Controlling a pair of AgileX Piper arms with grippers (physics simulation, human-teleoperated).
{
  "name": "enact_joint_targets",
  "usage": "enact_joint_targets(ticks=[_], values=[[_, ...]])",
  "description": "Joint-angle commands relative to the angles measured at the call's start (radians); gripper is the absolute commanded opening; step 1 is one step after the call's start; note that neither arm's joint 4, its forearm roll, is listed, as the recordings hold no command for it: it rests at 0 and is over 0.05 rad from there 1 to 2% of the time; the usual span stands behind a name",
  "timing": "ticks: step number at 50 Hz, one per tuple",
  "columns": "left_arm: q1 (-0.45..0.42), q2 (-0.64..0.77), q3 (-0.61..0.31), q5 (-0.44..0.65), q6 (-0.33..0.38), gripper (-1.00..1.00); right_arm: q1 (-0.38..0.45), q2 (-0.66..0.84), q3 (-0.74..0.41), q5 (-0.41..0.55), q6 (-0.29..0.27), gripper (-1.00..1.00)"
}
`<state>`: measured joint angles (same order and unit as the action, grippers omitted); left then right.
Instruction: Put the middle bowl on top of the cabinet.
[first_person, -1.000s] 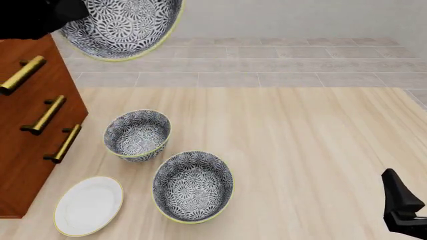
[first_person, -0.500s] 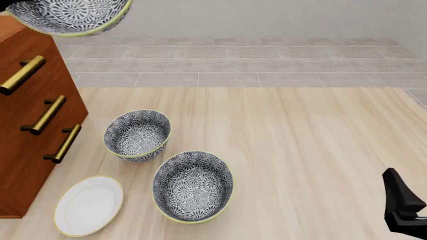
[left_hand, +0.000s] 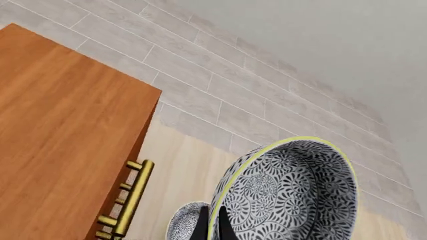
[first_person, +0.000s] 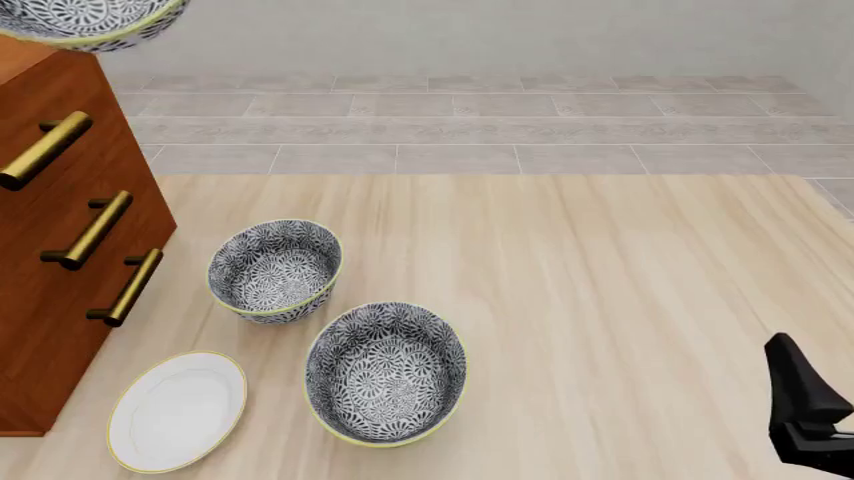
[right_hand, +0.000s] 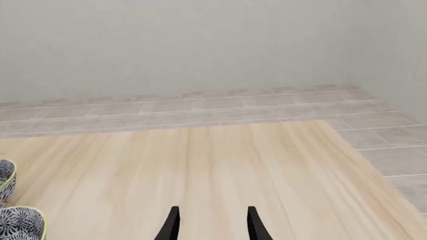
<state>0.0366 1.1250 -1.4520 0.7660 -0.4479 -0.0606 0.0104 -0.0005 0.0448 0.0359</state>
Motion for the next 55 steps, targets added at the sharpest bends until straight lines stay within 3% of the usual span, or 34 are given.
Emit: enact_joint_targets(ticks=[1,9,32,55], values=[[0.071,0.019,-0.060,0.050,-0.021,-1.00,0.007,-0.007,0.000,-0.005,0.001,1.00],[0.161,0.030,-0.091,0.074,-0.066,-1.00,0.011,-0.008,0.000,-0.010,0.007,1.00],[0.202,0.064,-0.143,0.106,-0.168,-1.00,0.008,-0.010,0.000,-0.008,0.018,1.00],[0.307,0.144,-0.201,0.139,-0.228,-1.00,0.006,-0.009,0.000,-0.006,0.018,1.00]])
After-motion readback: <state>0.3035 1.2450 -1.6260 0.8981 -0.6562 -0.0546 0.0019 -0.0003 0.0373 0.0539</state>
